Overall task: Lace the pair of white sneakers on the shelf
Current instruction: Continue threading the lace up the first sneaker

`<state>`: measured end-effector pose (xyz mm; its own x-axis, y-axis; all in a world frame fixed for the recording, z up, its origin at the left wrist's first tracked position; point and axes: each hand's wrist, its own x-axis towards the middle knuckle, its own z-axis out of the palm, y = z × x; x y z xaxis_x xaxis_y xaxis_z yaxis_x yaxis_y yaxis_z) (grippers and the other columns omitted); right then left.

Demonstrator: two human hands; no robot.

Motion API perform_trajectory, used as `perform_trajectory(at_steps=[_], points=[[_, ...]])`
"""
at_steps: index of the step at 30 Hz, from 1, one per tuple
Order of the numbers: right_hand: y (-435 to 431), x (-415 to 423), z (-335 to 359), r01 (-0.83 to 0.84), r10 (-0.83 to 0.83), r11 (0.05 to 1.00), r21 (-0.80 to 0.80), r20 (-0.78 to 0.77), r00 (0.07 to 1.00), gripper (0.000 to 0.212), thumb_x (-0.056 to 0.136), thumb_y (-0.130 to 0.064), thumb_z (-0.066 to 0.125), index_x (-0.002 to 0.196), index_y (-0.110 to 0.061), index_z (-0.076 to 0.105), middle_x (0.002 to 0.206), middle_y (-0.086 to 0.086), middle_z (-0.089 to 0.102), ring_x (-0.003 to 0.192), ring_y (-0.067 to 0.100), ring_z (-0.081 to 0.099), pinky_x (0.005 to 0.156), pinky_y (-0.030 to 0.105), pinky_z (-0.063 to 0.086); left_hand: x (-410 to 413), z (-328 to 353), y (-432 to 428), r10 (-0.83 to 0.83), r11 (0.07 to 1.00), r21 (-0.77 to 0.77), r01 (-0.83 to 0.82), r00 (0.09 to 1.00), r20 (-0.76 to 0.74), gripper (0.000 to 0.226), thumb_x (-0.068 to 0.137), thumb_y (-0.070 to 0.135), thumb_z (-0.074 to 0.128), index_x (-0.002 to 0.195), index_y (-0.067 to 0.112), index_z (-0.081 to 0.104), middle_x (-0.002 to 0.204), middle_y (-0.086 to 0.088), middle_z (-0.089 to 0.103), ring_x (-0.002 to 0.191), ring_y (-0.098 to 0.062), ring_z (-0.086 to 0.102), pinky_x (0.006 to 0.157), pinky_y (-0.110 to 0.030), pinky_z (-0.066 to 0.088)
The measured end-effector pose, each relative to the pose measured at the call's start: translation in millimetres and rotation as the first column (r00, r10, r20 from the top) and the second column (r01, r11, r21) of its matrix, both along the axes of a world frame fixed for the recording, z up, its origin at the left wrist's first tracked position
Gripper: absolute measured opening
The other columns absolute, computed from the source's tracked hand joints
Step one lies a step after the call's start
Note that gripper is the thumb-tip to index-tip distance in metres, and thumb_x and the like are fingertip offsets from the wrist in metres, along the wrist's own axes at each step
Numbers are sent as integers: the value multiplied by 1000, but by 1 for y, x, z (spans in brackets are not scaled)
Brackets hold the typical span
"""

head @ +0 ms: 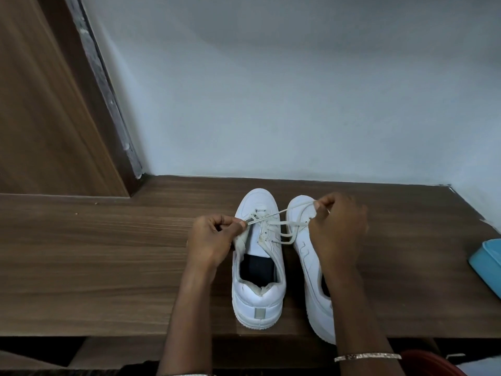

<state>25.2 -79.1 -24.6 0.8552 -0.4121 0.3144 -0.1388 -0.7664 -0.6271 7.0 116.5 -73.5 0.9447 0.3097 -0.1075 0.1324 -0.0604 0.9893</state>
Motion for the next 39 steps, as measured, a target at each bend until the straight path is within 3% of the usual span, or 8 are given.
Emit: perform_trajectory(at_steps=[3, 6, 12, 20, 25, 30, 35, 39], points=[[-1, 0, 2, 45, -44, 999, -17, 23, 999, 18, 88, -7, 58, 100, -18, 66, 109, 3, 66, 114, 32, 50, 90, 43, 38, 0, 1, 0, -3, 1000, 4, 3, 1000, 2, 7, 80, 20, 82, 74, 22, 79, 78, -15, 75, 83, -42, 71, 83, -57, 58], [11, -2, 3, -160, 165, 983, -85, 58, 985, 30, 80, -5, 61, 100, -26, 70, 109, -3, 67, 112, 30, 51, 91, 45, 42, -1, 2, -1, -8, 1000, 26, 7, 1000, 8, 7, 80, 21, 81, 74, 23, 79, 76, -14, 75, 82, -42, 71, 81, -55, 57], [49, -7, -14, -479, 453, 845, -237, -158, 878, 14, 90, -40, 66, 102, -33, 71, 112, -12, 62, 117, 18, 45, 82, 35, 23, -4, 5, 0, -43, 999, 28, 43, 999, 19, 8, 83, 18, 79, 75, 19, 79, 75, -15, 74, 77, -35, 72, 80, -55, 57], [56, -11, -20, -359, 355, 880, -312, -73, 932, 3, 91, -27, 61, 92, -26, 65, 99, -9, 62, 107, 20, 51, 82, 39, 29, -5, 6, 0, -25, 1000, 16, 25, 1000, 13, 11, 83, 15, 79, 73, 19, 79, 75, -17, 74, 79, -39, 72, 80, -55, 57], [22, 2, -14, -66, 76, 994, -87, 120, 990, 3, 89, -15, 63, 88, -15, 66, 95, 3, 67, 99, 31, 57, 82, 44, 44, -4, 6, 0, -18, 1000, 12, 18, 1000, -13, 8, 82, 21, 80, 73, 22, 79, 75, -15, 74, 71, -29, 68, 80, -53, 58], [-12, 11, -10, 88, -130, 975, 203, 205, 970, 8, 91, -14, 59, 83, -17, 60, 88, 8, 67, 93, 37, 61, 78, 47, 50, -4, 7, -1, 7, 1000, 27, -6, 1000, -25, 9, 80, 21, 82, 72, 23, 79, 73, -12, 74, 75, -37, 71, 81, -56, 59], [-10, 4, 1, -25, -18, 966, 258, 161, 987, 21, 77, -7, 60, 83, -27, 59, 80, -13, 62, 92, 27, 65, 80, 48, 54, 0, 8, -7, 45, 954, 292, -67, 996, 81, 12, 76, 26, 81, 75, 33, 72, 68, 9, 69, 62, -13, 65, 71, -45, 59], [6, 2, 2, -314, 305, 934, 171, 78, 949, 8, 73, -35, 70, 74, -28, 67, 83, -14, 67, 93, 19, 64, 85, 42, 54, -2, 16, -22, -70, 773, 632, -56, 982, 173, 20, 78, 22, 72, 88, 40, 69, 86, 12, 52, 70, -3, 57, 61, -29, 48]])
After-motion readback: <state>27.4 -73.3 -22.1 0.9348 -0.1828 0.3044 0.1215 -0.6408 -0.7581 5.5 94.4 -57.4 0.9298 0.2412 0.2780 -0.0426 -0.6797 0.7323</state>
